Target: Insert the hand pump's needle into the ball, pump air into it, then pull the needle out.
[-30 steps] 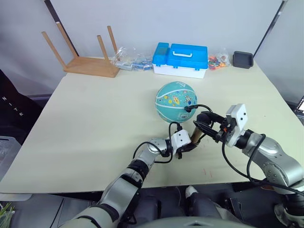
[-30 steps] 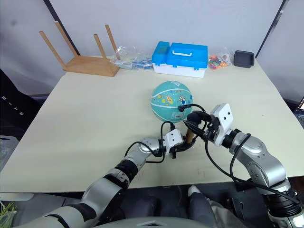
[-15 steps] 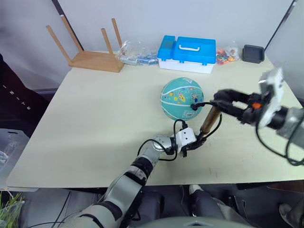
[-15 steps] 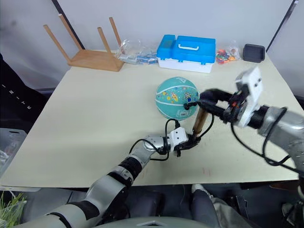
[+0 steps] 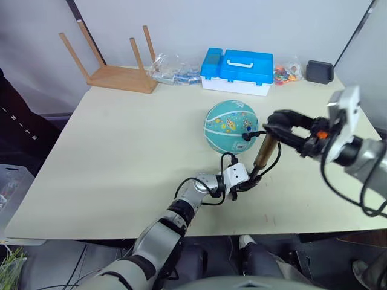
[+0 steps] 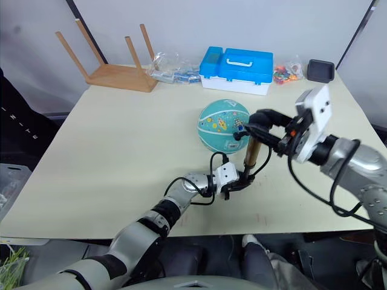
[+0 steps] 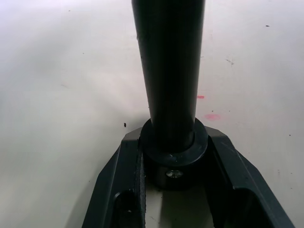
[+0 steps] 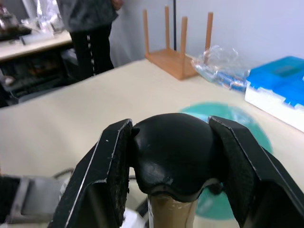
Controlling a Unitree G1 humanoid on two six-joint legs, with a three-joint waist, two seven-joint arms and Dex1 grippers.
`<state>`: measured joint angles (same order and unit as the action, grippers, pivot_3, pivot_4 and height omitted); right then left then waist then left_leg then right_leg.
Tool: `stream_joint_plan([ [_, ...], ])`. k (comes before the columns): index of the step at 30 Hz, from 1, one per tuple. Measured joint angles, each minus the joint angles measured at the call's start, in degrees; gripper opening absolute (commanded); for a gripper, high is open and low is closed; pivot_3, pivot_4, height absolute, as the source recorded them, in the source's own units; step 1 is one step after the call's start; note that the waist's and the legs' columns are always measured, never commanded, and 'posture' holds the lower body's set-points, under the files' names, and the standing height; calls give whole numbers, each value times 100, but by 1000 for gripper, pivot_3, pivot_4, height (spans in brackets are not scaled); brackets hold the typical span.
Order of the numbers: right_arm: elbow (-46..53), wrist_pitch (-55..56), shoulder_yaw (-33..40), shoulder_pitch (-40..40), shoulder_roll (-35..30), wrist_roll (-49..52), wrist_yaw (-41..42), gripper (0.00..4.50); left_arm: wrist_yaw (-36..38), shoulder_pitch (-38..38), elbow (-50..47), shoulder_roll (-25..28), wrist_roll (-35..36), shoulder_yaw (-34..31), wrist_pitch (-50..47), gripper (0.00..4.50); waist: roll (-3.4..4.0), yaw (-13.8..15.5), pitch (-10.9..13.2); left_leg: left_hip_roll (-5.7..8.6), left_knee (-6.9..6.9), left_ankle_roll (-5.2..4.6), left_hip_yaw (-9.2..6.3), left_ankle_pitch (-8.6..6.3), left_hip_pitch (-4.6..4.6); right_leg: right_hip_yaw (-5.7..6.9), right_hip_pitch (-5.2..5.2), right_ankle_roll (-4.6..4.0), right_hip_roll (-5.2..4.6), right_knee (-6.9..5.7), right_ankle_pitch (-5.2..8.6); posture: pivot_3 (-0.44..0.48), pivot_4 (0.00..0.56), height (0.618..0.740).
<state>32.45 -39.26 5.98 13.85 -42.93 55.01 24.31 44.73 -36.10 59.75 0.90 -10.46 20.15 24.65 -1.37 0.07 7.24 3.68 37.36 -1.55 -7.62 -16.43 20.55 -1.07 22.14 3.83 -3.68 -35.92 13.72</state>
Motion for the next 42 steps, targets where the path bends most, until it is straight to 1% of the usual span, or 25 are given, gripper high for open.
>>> stream_joint_plan([
  [1, -196, 282, -236, -114, 176, -362, 132, 2048, -19, 35, 2, 22, 0, -10, -4, 1086, -18, -27, -18, -3, -4, 1, -1, 0, -15, 0, -12, 1, 5, 1, 2, 0, 150, 740],
  [3, -638, 844, -744, -328, 466, -1046, 409, 2048, -70, 74, 25, 51, 0, -37, -15, 1086, -15, -79, -22, -6, -19, 2, 4, -2, -70, -7, -59, 7, 3, 4, 8, 0, 150, 740],
  [5, -917, 1084, -929, -399, 679, -1356, 519, 2048, -86, 91, 32, 80, 0, -44, -16, 1086, -19, -106, -35, -15, -23, 2, 2, -3, -82, -16, -66, 7, 2, 4, 10, 0, 150, 740],
  [6, -1175, 1326, -1120, -464, 833, -1679, 651, 2048, -110, 119, 25, 92, 0, -51, -16, 1086, -23, -110, -45, -20, -23, 2, 1, -3, -84, -15, -65, 7, 6, 4, 10, 0, 150, 740],
  [7, -1263, 1427, -1219, -505, 865, -1801, 702, 2048, -123, 137, 18, 92, 2, -56, -18, 1086, -17, -109, -56, -24, -23, 3, -3, -3, -85, -10, -65, 3, 14, 3, 11, 0, 150, 740],
  [9, -1269, 1502, -1233, -507, 898, -1953, 804, 2048, -135, 162, -5, 102, 5, -62, -18, 1086, 0, -112, -68, -26, -23, 3, -3, -2, -88, -12, -65, 2, 24, 1, 10, 0, 150, 740],
  [12, -1241, 1481, -1207, -493, 894, -1982, 847, 2048, -136, 174, -27, 109, 5, -62, -18, 1086, 0, -111, -67, -31, -23, 3, -5, -2, -85, -11, -64, -1, 38, 1, 8, 0, 150, 740],
  [15, -1012, 1143, -999, -393, 729, -1906, 895, 2048, -122, 178, -64, 108, 5, -55, -14, 1086, 9, -105, -57, -31, -22, 4, -2, -2, -77, -18, -57, -2, 39, 2, 8, 0, 150, 740],
  [16, -937, 955, -924, -349, 668, -1821, 898, 2048, -114, 167, -75, 106, 5, -51, -11, 1086, 12, -102, -51, -30, -22, 4, -2, -2, -75, -18, -56, -2, 38, 2, 8, 0, 150, 740],
  [17, -822, 559, -731, -205, 473, -1535, 892, 2048, -93, 121, -85, 94, 5, -46, -8, 1086, 33, -94, -12, -23, -17, 4, 2, -2, -63, -20, -51, 0, 19, 2, 6, 0, 150, 740],
  [19, -728, 241, -544, -76, 344, -1253, 874, 2048, -73, 90, -93, 90, 10, -47, -6, 1086, 42, -85, 13, -21, -15, 4, 1, -2, -55, -18, -45, 0, 5, 2, 6, 0, 150, 740],
  [22, -463, -446, -11, 388, -31, -447, 725, 2048, 4, 41, -95, 60, 61, -46, 9, 1086, 73, -65, 48, -13, -11, 3, -2, 0, -20, -12, -14, -6, -1, 3, 1, 0, 150, 740],
  [24, -352, -805, 353, 694, -274, 104, 604, 2048, 20, 33, -95, 41, 76, -46, 48, 1086, 74, -46, 49, -9, 3, 4, -8, 1, 25, -4, 25, -26, -1, 0, -12, 0, 150, 740],
  [27, -288, -1171, 867, 1110, -575, 907, 334, 2048, 20, 25, -95, 11, 76, -33, 57, 1086, 67, -13, 53, 3, 3, 4, -7, 2, 42, -6, 40, -31, -27, -1, -21, 0, 150, 740],
  [28, -292, -1277, 1083, 1326, -668, 1341, 125, 2048, 18, 20, -94, 3, 75, -27, 58, 1086, 66, -10, 53, 6, 3, 4, -6, 2, 47, -8, 45, -29, -32, -1, -22, 0, 150, 740],
  [30, -302, -1372, 1205, 1410, -752, 1666, -60, 2048, 10, 16, -92, -3, 75, -16, 64, 1086, 62, 4, 56, 6, 2, 3, -7, 2, 50, -5, 47, -29, -33, 0, -21, 0, 150, 740],
  [33, -307, -1417, 1228, 1400, -716, 1785, -237, 2048, 7, 15, -92, -6, 75, -6, 75, 1086, 62, 14, 59, 6, 2, 3, -5, 2, 53, -6, 51, -29, -32, -1, -21, 0, 150, 740],
  [35, -225, -1333, 1214, 1326, -580, 1669, -232, 2048, 5, 22, -92, -5, 75, -1, 76, 1086, 60, 17, 57, 6, 1, 3, -6, 2, 50, -5, 49, -28, -30, -1, -21, 0, 150, 740],
  [37, -163, -1021, 1041, 1092, -271, 1326, -185, 2048, -7, 35, -80, 0, 74, 2, 75, 1086, 50, 17, 44, 5, -2, 3, -5, 2, 40, -5, 42, -28, -27, -1, -20, 0, 150, 740],
  [38, -156, -676, 782, 830, 9, 900, -45, 2048, -18, 53, -67, 2, 74, 6, 75, 1086, 39, 15, 26, 5, -6, 3, -3, 2, 30, -6, 35, -27, -22, -1, -20, 0, 150, 740],
  [39, -165, -568, 680, 725, 94, 765, 1, 2048, -20, 62, -63, 5, 74, 6, 75, 1086, 40, 12, 23, 4, -6, 3, -3, 2, 22, -7, 29, -27, -18, -1, -19, 0, 150, 740],
  [40, -243, -194, 396, 498, 245, 289, 165, 2048, -37, 89, -61, 23, 75, 3, 75, 1086, 45, -4, 11, 6, -8, 3, -1, 2, 18, -9, 26, -25, -2, -1, -19, 0, 150, 740],
  [42, -423, 329, -23, 208, 546, -303, 397, 2048, -67, 137, -58, 66, 75, -3, 62, 1086, 16, -56, -35, 0, -12, 4, -3, 1, -3, -8, 9, -8, 8, 0, -6, 0, 150, 740],
])
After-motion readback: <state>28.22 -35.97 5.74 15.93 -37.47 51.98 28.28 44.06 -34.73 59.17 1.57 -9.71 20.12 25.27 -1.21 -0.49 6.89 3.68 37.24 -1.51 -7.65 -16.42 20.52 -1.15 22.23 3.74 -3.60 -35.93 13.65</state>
